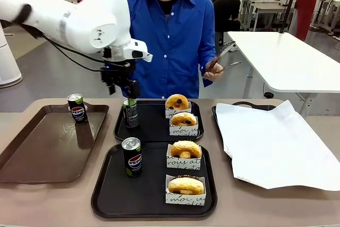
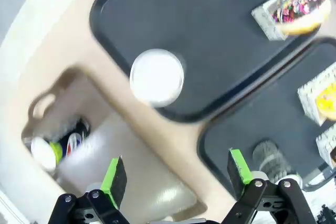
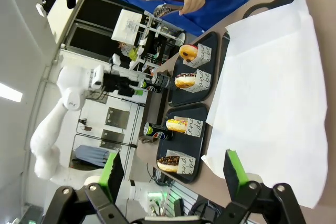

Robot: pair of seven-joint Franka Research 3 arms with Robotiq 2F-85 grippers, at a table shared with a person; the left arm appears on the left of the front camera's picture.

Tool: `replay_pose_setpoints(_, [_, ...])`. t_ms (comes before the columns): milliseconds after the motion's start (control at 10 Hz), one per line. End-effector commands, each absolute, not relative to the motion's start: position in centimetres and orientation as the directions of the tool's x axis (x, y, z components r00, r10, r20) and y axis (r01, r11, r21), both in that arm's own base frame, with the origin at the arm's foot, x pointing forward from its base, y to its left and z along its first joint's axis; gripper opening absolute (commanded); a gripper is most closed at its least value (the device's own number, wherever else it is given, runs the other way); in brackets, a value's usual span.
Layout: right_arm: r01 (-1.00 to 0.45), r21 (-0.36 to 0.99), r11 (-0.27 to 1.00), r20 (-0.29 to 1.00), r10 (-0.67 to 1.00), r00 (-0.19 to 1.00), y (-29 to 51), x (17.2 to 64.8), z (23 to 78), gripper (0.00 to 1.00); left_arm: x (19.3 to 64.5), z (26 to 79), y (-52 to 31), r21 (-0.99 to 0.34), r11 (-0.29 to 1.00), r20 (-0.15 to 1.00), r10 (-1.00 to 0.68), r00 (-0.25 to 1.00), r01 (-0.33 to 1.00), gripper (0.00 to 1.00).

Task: Set up donuts and drinks on trays.
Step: Pick up one Pepsi coke from the Handle tray and place it on the Flat Tray without a Pepsi coke.

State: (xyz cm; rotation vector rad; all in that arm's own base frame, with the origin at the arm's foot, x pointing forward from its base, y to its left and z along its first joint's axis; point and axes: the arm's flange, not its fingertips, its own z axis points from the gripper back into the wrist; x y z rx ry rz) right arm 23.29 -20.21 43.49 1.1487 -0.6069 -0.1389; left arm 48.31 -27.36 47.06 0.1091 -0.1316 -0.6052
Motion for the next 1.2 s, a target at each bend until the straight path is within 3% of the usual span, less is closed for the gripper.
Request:
replay_pose_setpoints(0, [-0.220, 0.885, 0.411, 0.394, -0.406, 0.825, -20.3, 23.4, 43.4, 1.00, 44.4, 47.3, -23.4, 0.110, 0.851, 0.082, -0.523, 0.849, 0.513, 1.00])
replay_pose_setpoints(300, [-0.220, 0.885, 0.411, 0.394, -0.406, 0.825, -20.3, 23.4, 43.4, 1.00, 40.3, 47.2, -17.3, -0.012, 0.871, 0.130, -0.485, 0.865, 0.491, 1.00])
replay_pose_setpoints(700, [-0.220, 0.885, 0.411, 0.394, -0.406, 0.825, -20.3, 23.4, 43.4, 1.00, 39.4, 47.6, -12.7, -0.056, 0.890, 0.163, -0.438, 0.884, 0.452, 1.00])
replay_pose_setpoints(900, [-0.220, 0.885, 0.411, 0.394, -0.406, 0.825, -20.3, 23.4, 43.4, 1.00, 40.5, 50.2, -7.9, -0.213, 0.885, 0.151, -0.388, 0.909, 0.413, 1.00])
replay_pose_setpoints(1100, [-0.220, 0.885, 0.411, 0.394, -0.406, 0.825, -20.3, 23.4, 43.4, 1.00, 41.3, 52.6, -1.6, -0.467, 0.816, 0.132, -0.316, 0.939, 0.340, 1.00])
